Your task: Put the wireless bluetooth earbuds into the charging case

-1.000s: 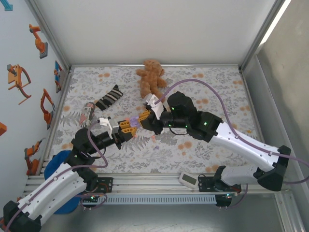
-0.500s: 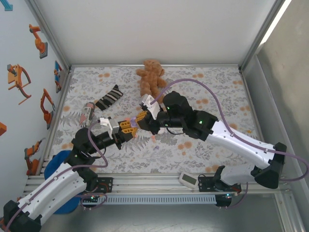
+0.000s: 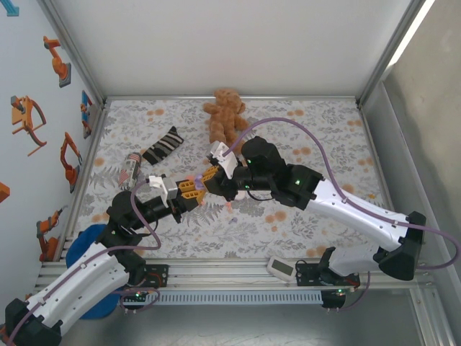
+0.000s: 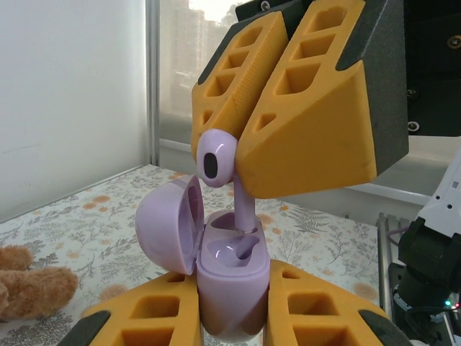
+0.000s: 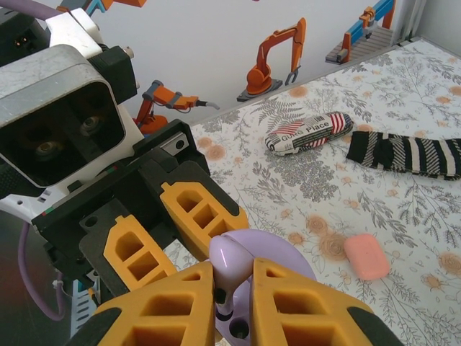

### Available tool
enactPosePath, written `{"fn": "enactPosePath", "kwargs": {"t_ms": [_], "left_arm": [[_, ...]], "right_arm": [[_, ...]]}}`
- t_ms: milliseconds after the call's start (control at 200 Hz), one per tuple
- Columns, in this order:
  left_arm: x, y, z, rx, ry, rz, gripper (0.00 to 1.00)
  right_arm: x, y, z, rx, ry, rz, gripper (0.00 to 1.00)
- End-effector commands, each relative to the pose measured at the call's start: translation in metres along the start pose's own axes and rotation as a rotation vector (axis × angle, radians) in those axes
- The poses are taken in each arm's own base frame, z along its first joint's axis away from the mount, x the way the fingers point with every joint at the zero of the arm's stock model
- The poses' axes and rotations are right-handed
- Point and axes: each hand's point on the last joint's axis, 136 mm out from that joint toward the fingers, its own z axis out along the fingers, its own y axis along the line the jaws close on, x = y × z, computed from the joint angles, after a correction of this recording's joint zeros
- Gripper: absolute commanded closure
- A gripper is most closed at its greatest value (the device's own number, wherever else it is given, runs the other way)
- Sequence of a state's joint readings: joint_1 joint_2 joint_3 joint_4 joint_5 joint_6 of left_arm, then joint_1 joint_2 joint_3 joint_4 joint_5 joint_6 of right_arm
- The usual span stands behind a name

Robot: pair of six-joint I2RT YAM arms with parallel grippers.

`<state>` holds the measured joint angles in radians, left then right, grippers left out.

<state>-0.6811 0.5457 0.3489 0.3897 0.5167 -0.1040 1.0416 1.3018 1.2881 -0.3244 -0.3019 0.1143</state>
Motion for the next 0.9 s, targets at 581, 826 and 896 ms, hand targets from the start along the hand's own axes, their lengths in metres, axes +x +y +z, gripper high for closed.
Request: {"fn": "enactPosePath", "kwargs": {"t_ms": [581, 826, 896], "left_arm": [[-0.023, -0.007, -0.001, 0.024, -0.062, 0.014, 1.0], [-0.024, -0.007, -0.001, 0.024, -0.064, 0.016, 1.0], [-0.022, -0.006, 0.0, 0.024, -0.06, 0.012, 1.0]], "right_arm": [[0.005, 0.0, 0.005, -0.002, 0.018, -0.003, 0.84], [0.01, 0.004, 0.007, -0.026, 0.032, 0.003, 0.84], [0.011, 0.006, 0.008, -0.039, 0.031, 0.007, 0.84]]}}
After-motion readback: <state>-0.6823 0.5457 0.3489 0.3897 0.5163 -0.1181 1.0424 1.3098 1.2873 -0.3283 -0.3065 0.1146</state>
